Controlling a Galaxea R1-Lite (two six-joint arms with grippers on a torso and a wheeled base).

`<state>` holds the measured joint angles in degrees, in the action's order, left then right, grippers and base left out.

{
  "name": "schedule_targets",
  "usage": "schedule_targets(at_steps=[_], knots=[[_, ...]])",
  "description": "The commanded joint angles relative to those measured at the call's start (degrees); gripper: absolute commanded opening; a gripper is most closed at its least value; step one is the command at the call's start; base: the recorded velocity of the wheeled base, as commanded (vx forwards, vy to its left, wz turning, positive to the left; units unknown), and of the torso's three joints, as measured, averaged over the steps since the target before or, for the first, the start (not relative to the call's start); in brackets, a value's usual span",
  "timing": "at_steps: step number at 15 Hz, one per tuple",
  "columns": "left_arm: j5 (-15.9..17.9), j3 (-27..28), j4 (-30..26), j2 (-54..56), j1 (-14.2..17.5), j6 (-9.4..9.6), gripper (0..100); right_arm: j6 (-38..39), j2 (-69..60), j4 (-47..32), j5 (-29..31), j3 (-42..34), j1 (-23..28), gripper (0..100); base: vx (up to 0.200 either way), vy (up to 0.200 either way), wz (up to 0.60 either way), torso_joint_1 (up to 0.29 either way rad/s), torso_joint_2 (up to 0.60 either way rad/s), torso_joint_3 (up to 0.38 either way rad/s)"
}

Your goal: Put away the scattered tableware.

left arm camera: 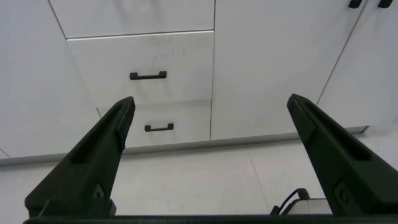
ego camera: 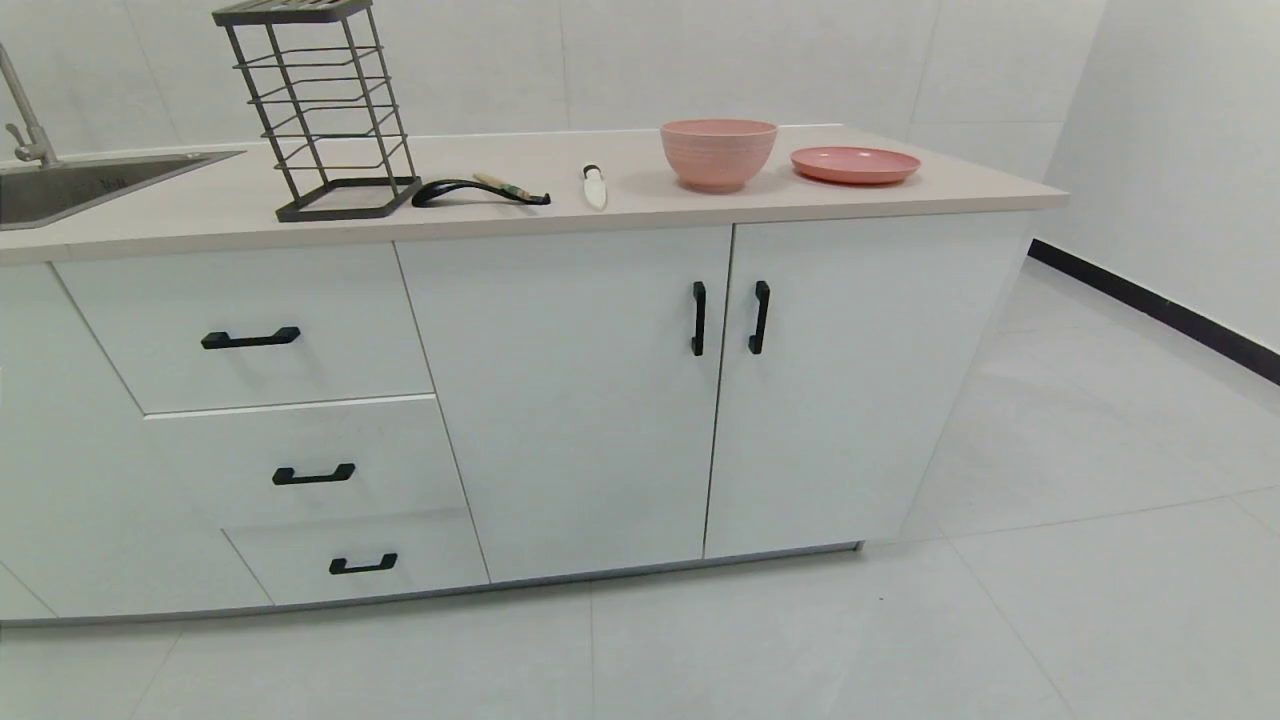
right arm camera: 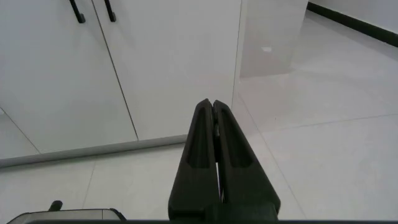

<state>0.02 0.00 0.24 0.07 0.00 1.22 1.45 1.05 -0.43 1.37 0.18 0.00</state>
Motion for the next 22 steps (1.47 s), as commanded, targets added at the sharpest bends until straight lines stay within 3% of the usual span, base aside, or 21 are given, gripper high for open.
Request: schedule_targets(at_steps=[1,3,6,9,10,12,17,18,22], knots=[[0.06,0.00,0.02,-0.07,0.00,0.28,100,0.13,0.01,-0.01,-0.05,-0.09,0.00,0,0.000,0.000,0.00,0.000,0.00,0.000],[0.06,0.00,0.02,-0.07,0.00,0.28,100,0.13,0.01,0.51,0.04,-0.09,0.00,0,0.000,0.000,0.00,0.000,0.00,0.000],[0.33,0.00,0.11,-0.07,0.00,0.28,100,-0.04,0.01,9.39,-0.05,-0.18,0.00,0,0.000,0.000,0.00,0.000,0.00,0.000],[0.33,0.00,0.02,-0.07,-0.09,0.28,100,0.40,2.03,8.25,-3.65,5.09,-0.35,0,0.000,0.000,0.00,0.000,0.00,0.000],[0.33,0.00,0.02,-0.07,0.00,0.28,100,0.13,10.55,3.15,-10.51,11.86,-1.23,0,0.000,0.000,0.00,0.000,0.00,0.000],[0.42,0.00,0.02,-0.07,-0.09,0.28,100,-1.63,19.25,3.15,-13.93,14.41,-4.31,0,0.000,0.000,0.00,0.000,0.00,0.000],[0.42,0.00,0.02,-0.07,-0.09,0.19,100,-2.68,34.20,7.55,-15.87,15.20,-11.51,0,0.000,0.000,0.00,0.000,0.00,0.000],[0.42,0.00,0.02,-0.07,-0.09,0.10,100,-3.65,36.83,9.04,-16.57,15.55,-11.51,100,0.000,0.000,0.00,0.000,0.00,0.000],[0.59,0.00,0.11,-0.07,-0.09,0.10,100,-4.44,51.07,23.63,-17.45,16.69,-11.51,100,0.000,0.000,0.00,0.000,0.00,0.000]])
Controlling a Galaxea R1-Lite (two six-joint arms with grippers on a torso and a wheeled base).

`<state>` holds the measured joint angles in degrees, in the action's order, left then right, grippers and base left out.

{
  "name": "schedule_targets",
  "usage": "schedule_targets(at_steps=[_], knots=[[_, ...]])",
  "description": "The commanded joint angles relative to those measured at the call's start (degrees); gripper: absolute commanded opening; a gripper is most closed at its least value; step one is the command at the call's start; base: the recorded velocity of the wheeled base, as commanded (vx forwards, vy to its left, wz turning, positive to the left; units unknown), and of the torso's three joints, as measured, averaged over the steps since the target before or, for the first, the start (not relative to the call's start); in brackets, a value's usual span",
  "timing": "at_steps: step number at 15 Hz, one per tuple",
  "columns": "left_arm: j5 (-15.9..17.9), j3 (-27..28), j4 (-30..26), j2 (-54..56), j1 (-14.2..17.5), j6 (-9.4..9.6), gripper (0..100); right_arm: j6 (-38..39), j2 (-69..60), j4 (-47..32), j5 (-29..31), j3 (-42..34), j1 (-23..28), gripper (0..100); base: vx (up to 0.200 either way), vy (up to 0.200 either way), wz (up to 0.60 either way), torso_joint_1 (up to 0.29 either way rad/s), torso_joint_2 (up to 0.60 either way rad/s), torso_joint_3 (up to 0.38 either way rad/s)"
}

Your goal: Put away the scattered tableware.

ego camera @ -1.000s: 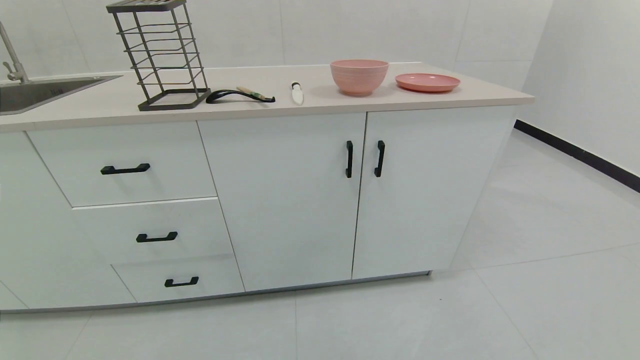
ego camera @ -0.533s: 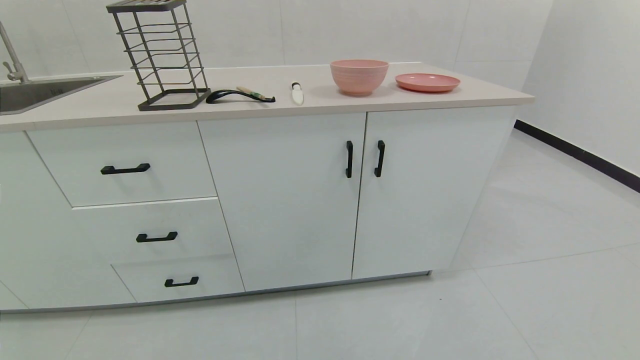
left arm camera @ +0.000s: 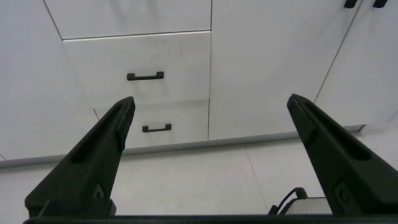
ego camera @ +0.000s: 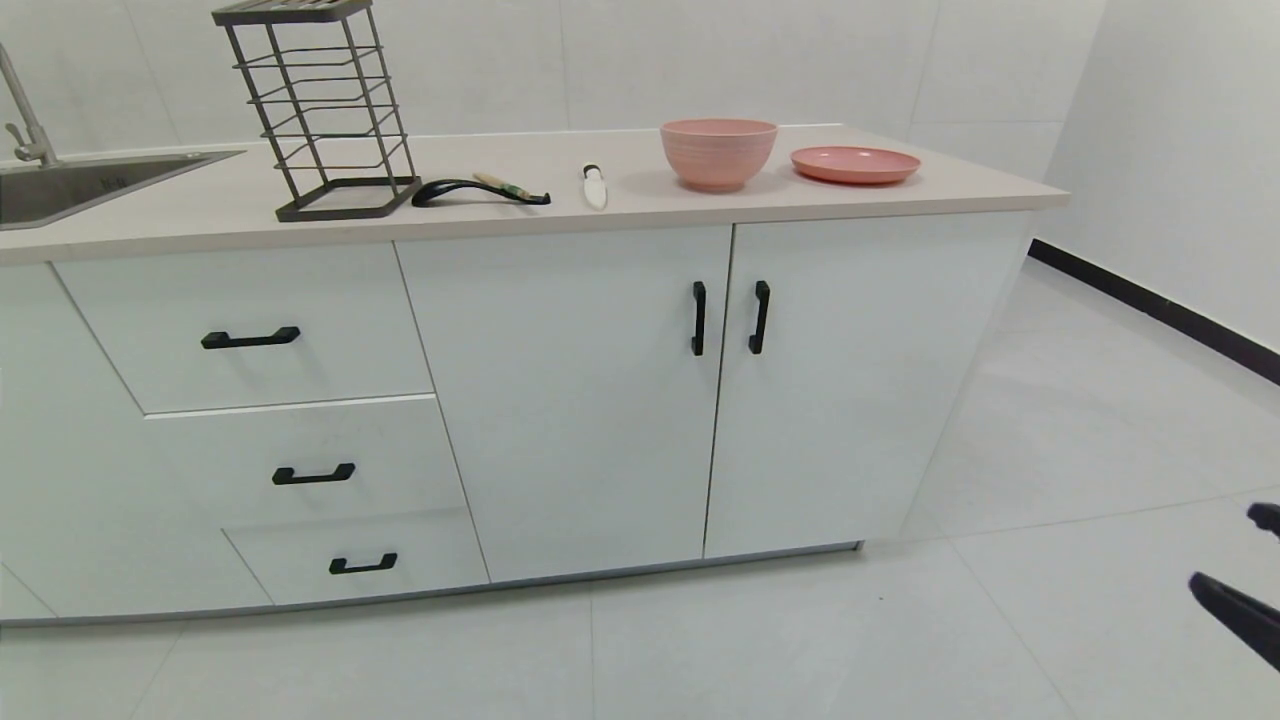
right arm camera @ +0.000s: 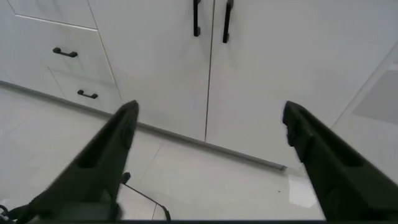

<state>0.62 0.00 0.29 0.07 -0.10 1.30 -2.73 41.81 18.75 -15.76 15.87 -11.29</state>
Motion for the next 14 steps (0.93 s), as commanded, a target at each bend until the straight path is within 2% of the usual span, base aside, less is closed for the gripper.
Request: schedule_targets(at_steps=[1,9,11,14], knots=[[0.35,0.00,0.06,-0.07,0.01,-0.07,100,-0.26,14.08,6.74,-1.20,1.44,-0.31,100,0.000,0.000,0.00,0.000,0.00,0.000],[0.43,0.00,0.06,-0.07,0.01,-0.07,100,-5.88,36.23,25.20,-6.74,2.58,0.04,100,0.000,0.000,0.00,0.000,0.00,0.000],[0.43,0.00,0.06,-0.07,0.01,-0.16,100,-5.97,38.69,26.78,-6.91,3.82,-0.05,100,0.000,0.000,0.00,0.000,0.00,0.000],[0.43,0.00,0.06,-0.07,0.01,-0.16,100,-6.06,46.78,30.65,-7.62,10.67,-0.23,100,0.000,0.000,0.00,0.000,0.00,0.000]])
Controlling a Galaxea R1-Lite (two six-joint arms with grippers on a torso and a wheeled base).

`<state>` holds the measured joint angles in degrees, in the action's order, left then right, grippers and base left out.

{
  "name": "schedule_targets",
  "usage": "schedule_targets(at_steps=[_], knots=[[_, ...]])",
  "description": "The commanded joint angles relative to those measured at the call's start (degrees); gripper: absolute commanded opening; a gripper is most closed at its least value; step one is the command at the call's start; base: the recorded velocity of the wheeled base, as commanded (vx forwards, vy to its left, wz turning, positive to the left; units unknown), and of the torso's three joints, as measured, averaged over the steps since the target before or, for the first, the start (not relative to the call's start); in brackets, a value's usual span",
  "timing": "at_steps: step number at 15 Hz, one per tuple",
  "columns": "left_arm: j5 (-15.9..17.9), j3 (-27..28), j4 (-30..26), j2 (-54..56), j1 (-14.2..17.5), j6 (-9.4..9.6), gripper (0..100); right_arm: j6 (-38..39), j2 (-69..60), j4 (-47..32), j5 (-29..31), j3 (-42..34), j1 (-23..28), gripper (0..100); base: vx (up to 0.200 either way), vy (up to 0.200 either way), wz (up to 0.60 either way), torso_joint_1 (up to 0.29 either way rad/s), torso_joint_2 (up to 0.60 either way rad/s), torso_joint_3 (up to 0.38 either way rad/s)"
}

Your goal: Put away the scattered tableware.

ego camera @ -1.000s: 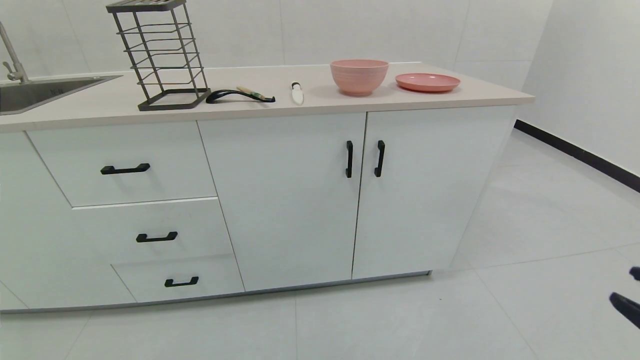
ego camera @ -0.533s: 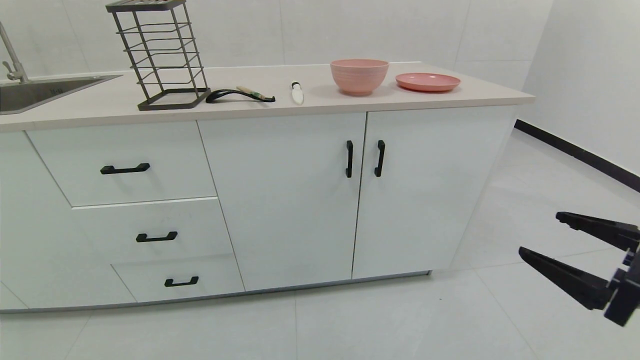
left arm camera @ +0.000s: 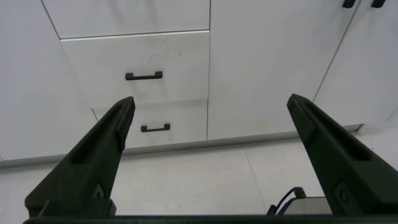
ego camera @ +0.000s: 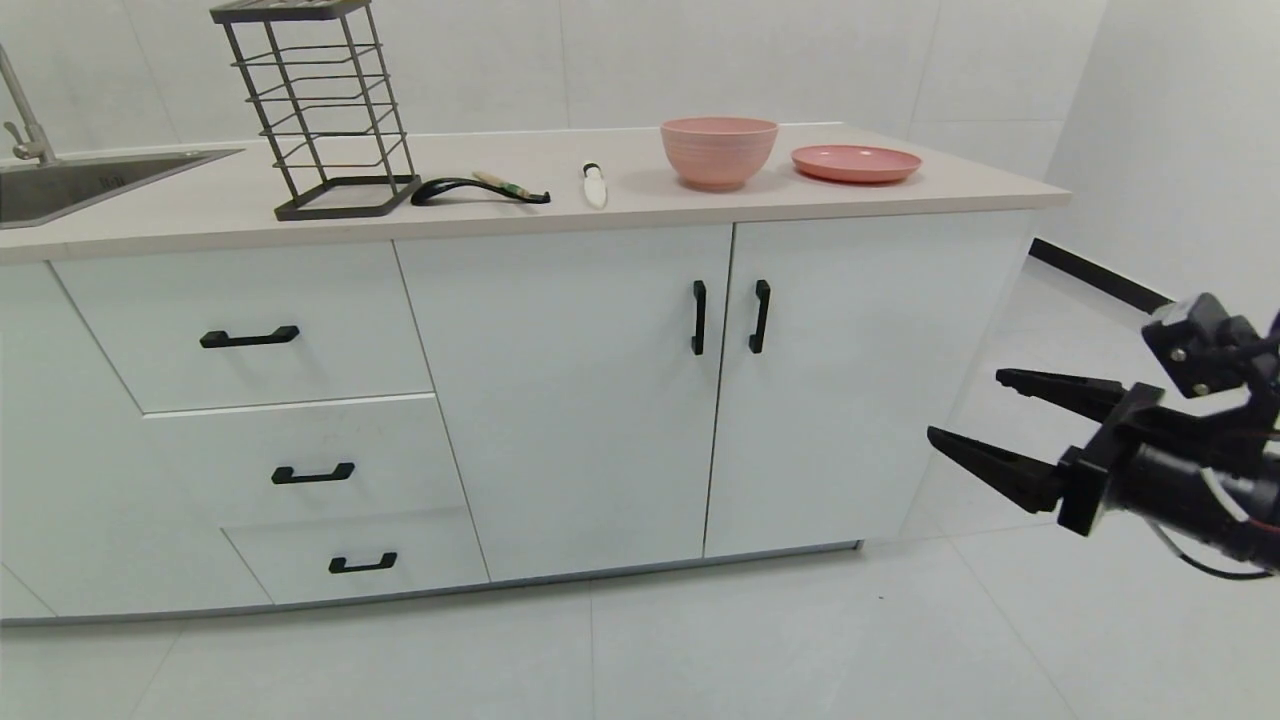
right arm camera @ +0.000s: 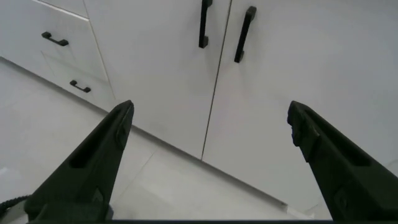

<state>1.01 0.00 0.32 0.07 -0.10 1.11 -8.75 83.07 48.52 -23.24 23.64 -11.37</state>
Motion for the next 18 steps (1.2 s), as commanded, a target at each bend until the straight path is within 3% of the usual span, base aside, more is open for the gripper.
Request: schedule_targets(at_steps=[1,6,8,10,11,12,13,14,15,16,17,18], knots=[[-0.05,0.00,0.03,-0.07,0.01,-0.05,100,-0.30,9.22,2.99,-0.23,5.37,-0.23,100,0.000,0.000,0.00,0.000,0.00,0.000],[-0.13,0.00,0.03,-0.07,0.01,-0.23,100,-2.32,23.54,12.74,-4.71,13.01,-0.32,100,0.000,0.000,0.00,0.000,0.00,0.000],[-0.13,0.00,0.03,-0.07,0.01,-1.64,100,-1.97,28.73,17.05,-12.10,15.56,-0.23,100,0.000,0.000,0.00,0.000,0.00,0.000],[-0.13,0.00,0.74,-0.07,0.10,-1.29,100,-1.97,29.17,18.45,-13.50,15.30,-0.76,100,0.000,0.000,0.00,0.000,0.00,0.000],[-0.22,0.00,2.41,-0.07,0.10,-0.85,100,-2.06,29.08,18.81,-13.42,15.21,-0.67,100,0.000,0.000,0.00,0.000,0.00,0.000],[-0.22,0.18,10.67,-0.07,0.10,-0.41,100,-2.06,28.73,19.33,-13.50,14.24,-0.58,100,0.000,0.000,0.00,0.000,0.00,0.000],[-0.31,0.53,14.18,-0.07,0.10,-0.41,100,-2.06,28.47,19.42,-13.50,13.80,-0.67,100,0.000,0.000,0.00,0.000,0.00,0.000],[-0.31,0.53,14.18,-0.07,0.10,-0.41,100,-2.06,28.47,19.42,-13.50,13.80,-0.67,100,0.000,0.000,0.00,0.000,0.00,0.000],[0.83,4.48,9.61,-0.16,0.01,-1.02,100,-2.06,27.76,19.77,-13.68,13.28,-0.76,100,0.000,0.000,0.00,0.000,0.00,0.000],[5.05,11.16,5.13,-2.27,-0.61,-1.37,100,-2.06,27.68,19.77,-13.77,13.36,-0.84,100,0.000,0.000,0.00,0.000,0.00,0.000],[5.40,11.95,4.69,-2.80,-0.61,-1.29,100,-2.06,27.59,19.68,-13.77,13.36,-0.93,100,0.000,0.000,0.00,0.000,0.00,0.000],[10.06,20.13,2.50,-10.80,-1.13,-0.93,100,-1.62,26.88,19.68,-14.12,13.36,-1.11,100,0.000,0.000,0.00,0.000,0.00,0.000]])
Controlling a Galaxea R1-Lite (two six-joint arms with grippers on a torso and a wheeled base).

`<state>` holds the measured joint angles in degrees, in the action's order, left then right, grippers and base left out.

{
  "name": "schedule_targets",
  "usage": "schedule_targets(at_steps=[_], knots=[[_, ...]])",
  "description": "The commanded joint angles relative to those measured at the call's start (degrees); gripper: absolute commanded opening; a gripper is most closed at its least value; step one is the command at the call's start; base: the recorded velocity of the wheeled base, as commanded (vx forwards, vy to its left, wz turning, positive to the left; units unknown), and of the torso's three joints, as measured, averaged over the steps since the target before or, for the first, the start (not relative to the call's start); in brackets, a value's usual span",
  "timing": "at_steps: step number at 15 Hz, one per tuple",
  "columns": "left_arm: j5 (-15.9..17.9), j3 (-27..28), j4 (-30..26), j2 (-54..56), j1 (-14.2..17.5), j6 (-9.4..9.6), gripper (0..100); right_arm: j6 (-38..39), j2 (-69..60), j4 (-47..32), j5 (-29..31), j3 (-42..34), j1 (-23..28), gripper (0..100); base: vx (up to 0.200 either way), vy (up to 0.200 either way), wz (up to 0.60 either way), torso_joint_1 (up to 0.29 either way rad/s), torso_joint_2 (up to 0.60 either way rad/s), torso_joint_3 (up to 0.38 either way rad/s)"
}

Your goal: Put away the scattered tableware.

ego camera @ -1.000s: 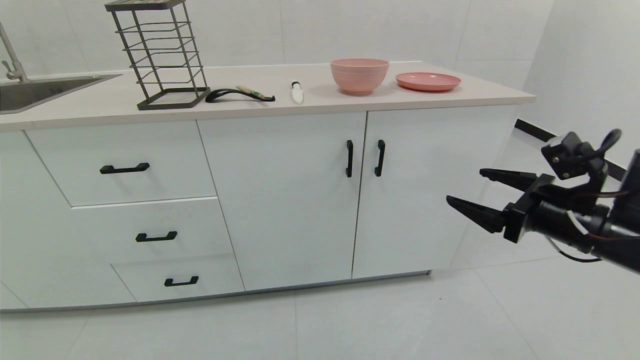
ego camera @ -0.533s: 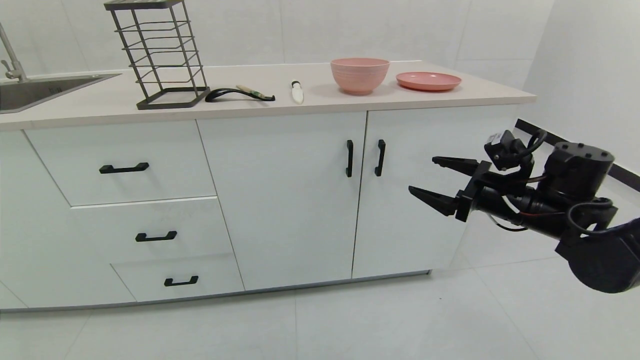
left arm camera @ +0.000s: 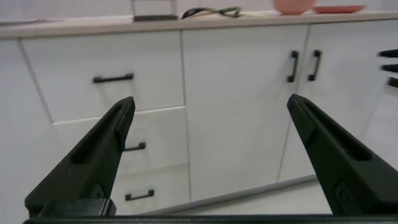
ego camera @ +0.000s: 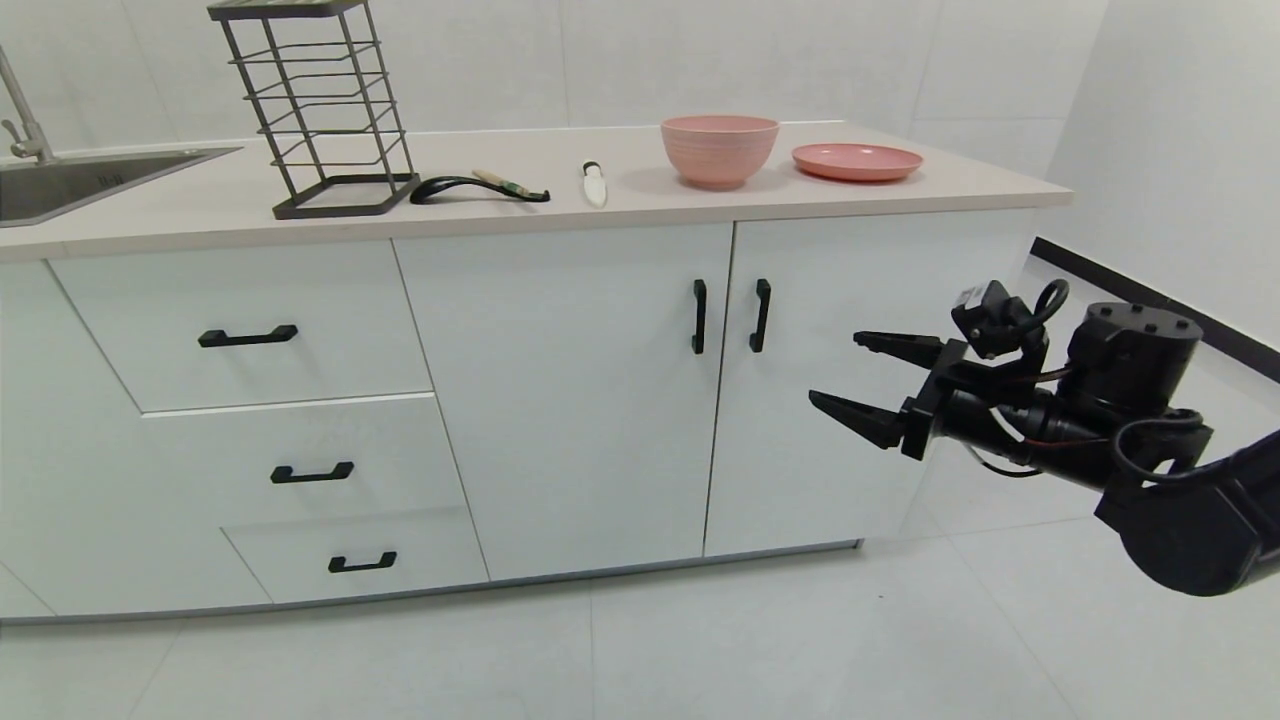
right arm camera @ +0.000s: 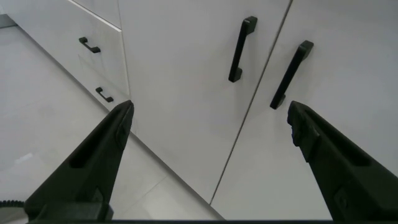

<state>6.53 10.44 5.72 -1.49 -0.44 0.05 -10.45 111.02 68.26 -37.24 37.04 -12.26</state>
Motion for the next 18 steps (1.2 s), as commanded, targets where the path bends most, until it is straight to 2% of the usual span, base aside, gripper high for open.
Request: schedule_targets(at_steps=[1,2,4,6,7,11,15,17,18], knots=[[7.09,11.54,-2.55,-12.66,-1.32,0.21,100,0.34,-1.42,-0.05,-0.20,-0.03,-0.13,100,0.000,0.000,0.00,0.000,0.00,0.000],[10.43,13.21,-1.59,-16.97,-1.76,1.01,100,0.96,-1.95,-0.05,-1.08,0.05,-0.04,100,0.000,0.000,0.00,0.000,0.00,0.000],[16.49,13.38,1.49,-22.68,-3.16,6.28,100,0.78,-3.00,0.04,-1.69,-0.38,0.05,100,0.000,0.000,0.00,0.000,0.00,0.000],[23.26,13.38,2.72,-27.25,-5.27,9.36,100,0.69,-4.14,0.04,-1.69,-1.62,-0.39,100,0.000,0.000,0.00,0.000,0.00,0.000],[24.84,13.38,2.72,-29.36,-5.36,9.53,100,0.60,-4.76,0.04,-1.61,-2.85,-0.92,100,0.000,0.000,0.00,0.000,0.00,0.000],[26.42,14.53,4.39,-38.15,-5.54,9.62,100,0.52,-7.57,0.83,-1.17,-8.03,-1.71,100,0.000,0.000,0.00,0.000,0.00,0.000],[26.25,16.72,13.53,-47.47,-8.00,9.62,100,0.34,-8.28,0.83,-1.08,-8.29,-1.71,100,0.000,0.000,0.00,0.000,0.00,0.000],[26.34,18.13,16.52,-52.04,-11.60,9.71,100,0.25,-8.19,0.83,-1.17,-8.29,-1.71,100,0.000,0.000,0.00,0.000,0.00,0.000],[26.42,18.57,16.96,-53.62,-15.12,9.62,100,0.16,-8.10,0.83,-1.17,-8.38,-1.80,100,0.000,0.000,0.00,0.000,0.00,0.000]])
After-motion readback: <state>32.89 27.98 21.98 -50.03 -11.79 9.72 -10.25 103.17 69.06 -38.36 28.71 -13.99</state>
